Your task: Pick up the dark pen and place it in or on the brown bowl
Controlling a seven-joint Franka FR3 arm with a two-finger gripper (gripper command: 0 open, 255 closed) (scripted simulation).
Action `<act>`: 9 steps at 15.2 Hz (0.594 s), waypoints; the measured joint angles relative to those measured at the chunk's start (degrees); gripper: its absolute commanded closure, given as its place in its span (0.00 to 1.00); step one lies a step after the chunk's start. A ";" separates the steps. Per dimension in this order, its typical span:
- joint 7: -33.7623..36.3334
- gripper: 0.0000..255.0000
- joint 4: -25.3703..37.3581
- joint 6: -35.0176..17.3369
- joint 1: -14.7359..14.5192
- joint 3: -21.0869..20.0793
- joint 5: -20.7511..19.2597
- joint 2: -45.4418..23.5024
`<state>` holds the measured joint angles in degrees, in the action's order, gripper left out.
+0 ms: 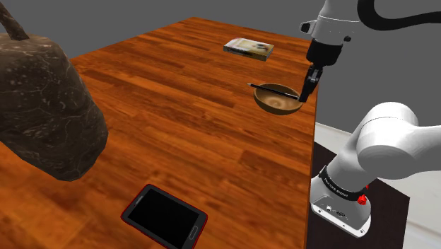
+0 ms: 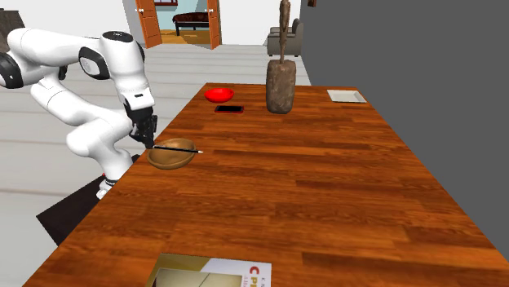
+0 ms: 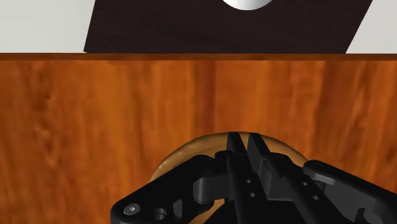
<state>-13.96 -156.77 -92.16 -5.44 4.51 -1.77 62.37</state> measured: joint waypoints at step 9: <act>-0.14 0.00 -0.57 -0.59 0.09 0.17 -0.16 -0.01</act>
<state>-14.10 -157.34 -92.75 -5.35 4.68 -1.93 62.36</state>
